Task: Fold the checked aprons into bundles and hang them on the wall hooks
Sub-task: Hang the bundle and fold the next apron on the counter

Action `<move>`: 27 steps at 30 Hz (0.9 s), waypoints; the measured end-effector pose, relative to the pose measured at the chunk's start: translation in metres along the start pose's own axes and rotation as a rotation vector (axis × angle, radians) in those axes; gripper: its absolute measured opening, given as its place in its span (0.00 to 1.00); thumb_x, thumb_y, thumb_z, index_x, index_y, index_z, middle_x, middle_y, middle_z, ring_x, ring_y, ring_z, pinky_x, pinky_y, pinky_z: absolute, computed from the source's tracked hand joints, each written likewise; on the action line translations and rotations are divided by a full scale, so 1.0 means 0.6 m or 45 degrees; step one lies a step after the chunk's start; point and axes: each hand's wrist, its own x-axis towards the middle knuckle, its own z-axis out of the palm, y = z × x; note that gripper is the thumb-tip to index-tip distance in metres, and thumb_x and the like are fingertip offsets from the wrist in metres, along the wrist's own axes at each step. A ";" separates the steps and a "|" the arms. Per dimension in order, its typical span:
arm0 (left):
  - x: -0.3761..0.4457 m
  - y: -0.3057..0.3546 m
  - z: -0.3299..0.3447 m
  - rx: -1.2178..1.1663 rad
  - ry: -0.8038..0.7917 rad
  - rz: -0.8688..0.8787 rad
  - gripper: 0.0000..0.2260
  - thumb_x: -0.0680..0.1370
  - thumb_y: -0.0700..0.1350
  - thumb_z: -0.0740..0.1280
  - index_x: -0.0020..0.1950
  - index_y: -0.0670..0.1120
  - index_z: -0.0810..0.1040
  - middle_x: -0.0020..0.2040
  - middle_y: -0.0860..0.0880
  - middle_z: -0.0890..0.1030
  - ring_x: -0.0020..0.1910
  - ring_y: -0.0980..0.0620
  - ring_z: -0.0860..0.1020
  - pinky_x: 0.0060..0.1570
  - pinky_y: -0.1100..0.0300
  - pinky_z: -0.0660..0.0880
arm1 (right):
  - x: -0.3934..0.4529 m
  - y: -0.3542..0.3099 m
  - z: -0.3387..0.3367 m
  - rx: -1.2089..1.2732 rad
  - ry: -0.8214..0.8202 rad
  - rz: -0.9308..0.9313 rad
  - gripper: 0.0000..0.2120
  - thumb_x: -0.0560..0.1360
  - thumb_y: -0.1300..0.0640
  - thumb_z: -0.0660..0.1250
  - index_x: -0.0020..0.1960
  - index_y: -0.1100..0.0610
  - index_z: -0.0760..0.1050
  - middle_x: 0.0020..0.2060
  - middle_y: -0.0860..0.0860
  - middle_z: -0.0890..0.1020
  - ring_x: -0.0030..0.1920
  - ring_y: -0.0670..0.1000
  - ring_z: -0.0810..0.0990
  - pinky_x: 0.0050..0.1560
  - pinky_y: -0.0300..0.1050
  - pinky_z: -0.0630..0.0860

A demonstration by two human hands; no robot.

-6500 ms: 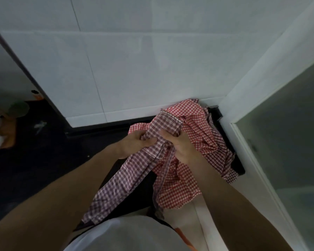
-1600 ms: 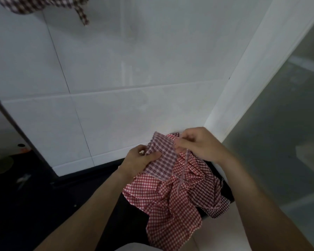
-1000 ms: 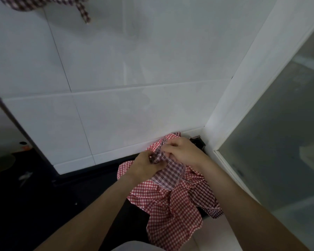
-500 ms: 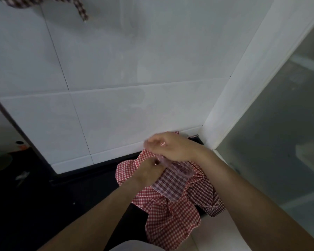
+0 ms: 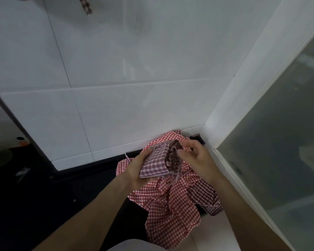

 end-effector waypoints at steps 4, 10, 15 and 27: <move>0.000 0.002 0.007 -0.102 -0.055 0.007 0.22 0.76 0.53 0.64 0.63 0.40 0.79 0.54 0.39 0.84 0.51 0.40 0.79 0.54 0.47 0.74 | -0.006 -0.004 0.015 0.081 0.162 -0.083 0.10 0.75 0.53 0.73 0.55 0.50 0.78 0.51 0.48 0.83 0.48 0.45 0.82 0.49 0.43 0.79; -0.015 0.012 0.025 -0.207 -0.116 0.026 0.14 0.79 0.45 0.61 0.60 0.42 0.78 0.43 0.41 0.86 0.38 0.44 0.85 0.36 0.52 0.83 | -0.017 0.012 0.018 0.199 0.354 -0.257 0.12 0.75 0.63 0.72 0.48 0.46 0.84 0.46 0.51 0.86 0.48 0.54 0.85 0.53 0.53 0.81; -0.008 0.009 0.020 -0.294 -0.066 -0.023 0.17 0.81 0.47 0.58 0.60 0.37 0.76 0.46 0.38 0.85 0.41 0.41 0.85 0.37 0.49 0.83 | -0.028 0.001 0.018 0.288 0.390 -0.229 0.10 0.77 0.64 0.70 0.49 0.50 0.83 0.38 0.51 0.85 0.39 0.50 0.83 0.44 0.44 0.80; -0.011 0.003 0.056 -0.189 -0.016 0.109 0.19 0.86 0.46 0.54 0.76 0.40 0.65 0.49 0.44 0.80 0.43 0.48 0.82 0.40 0.55 0.81 | -0.028 0.005 0.058 0.355 0.332 -0.015 0.10 0.76 0.62 0.71 0.53 0.50 0.82 0.52 0.48 0.85 0.55 0.50 0.83 0.61 0.55 0.79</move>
